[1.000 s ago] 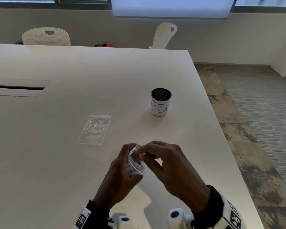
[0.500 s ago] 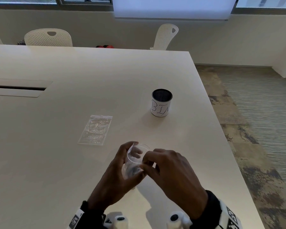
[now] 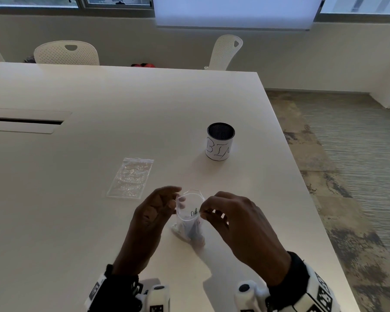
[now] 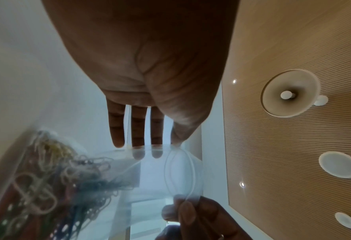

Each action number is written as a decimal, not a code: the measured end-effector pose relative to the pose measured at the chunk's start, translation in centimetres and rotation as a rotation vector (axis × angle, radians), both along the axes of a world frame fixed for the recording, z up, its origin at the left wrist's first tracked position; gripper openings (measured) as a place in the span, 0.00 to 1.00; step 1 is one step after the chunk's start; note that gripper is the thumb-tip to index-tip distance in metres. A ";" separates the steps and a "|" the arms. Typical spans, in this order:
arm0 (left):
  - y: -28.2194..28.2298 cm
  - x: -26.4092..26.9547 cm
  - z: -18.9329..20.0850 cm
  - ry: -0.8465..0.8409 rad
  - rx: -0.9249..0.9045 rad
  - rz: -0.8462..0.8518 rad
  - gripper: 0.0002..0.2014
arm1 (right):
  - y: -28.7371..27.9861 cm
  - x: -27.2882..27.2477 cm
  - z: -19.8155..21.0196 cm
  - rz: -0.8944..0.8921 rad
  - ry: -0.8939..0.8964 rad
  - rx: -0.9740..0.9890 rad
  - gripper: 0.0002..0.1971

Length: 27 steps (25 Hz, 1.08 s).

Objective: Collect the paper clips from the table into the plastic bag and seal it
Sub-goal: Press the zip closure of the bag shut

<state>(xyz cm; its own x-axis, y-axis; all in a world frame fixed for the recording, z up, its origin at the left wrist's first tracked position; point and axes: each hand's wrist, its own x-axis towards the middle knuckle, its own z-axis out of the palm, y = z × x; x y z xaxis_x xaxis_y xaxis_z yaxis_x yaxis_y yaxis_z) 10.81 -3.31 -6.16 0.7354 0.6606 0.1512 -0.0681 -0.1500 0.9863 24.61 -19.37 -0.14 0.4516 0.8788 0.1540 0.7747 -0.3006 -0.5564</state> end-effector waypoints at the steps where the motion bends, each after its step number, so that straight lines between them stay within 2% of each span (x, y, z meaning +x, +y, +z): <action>1: 0.1 0.0 0.2 -0.001 0.006 -0.026 0.14 | -0.1 0.3 0.1 -0.004 -0.004 0.010 0.02; 3: 0.5 -0.1 0.5 0.030 0.132 -0.077 0.15 | -0.2 0.9 0.3 0.007 -0.017 0.023 0.02; 7: 1.7 -0.7 1.4 0.210 0.611 -0.226 0.11 | -0.7 2.0 1.1 0.082 -0.086 0.010 0.03; 9: 2.1 -0.7 2.5 0.280 0.773 -0.275 0.07 | -1.1 2.8 1.8 0.095 -0.123 0.014 0.04; 11: 2.1 -0.5 3.6 0.291 0.862 -0.253 0.05 | -1.4 3.4 2.6 0.093 -0.181 0.026 0.03; 15: 0.9 0.5 5.4 0.235 0.891 -0.218 0.05 | -2.1 3.9 3.2 0.067 -0.363 -0.021 0.02; 16: 0.5 0.6 5.6 0.226 0.894 -0.233 0.05 | -2.4 4.0 3.0 0.067 -0.347 -0.038 0.03; 18: -0.2 0.4 5.7 0.190 0.834 -0.253 0.04 | -3.5 4.1 2.5 0.098 -0.200 -0.050 0.03; 22: -0.8 -0.6 5.9 0.172 0.436 -0.194 0.11 | -5.9 4.5 2.4 0.155 0.196 0.008 0.04; 24: -1.0 -0.2 5.0 0.203 0.233 -0.185 0.12 | -6.0 4.8 1.6 0.134 0.301 0.039 0.04; 27: -1.3 0.9 2.5 0.277 0.092 -0.180 0.09 | -5.4 5.2 -1.2 0.083 0.358 0.054 0.04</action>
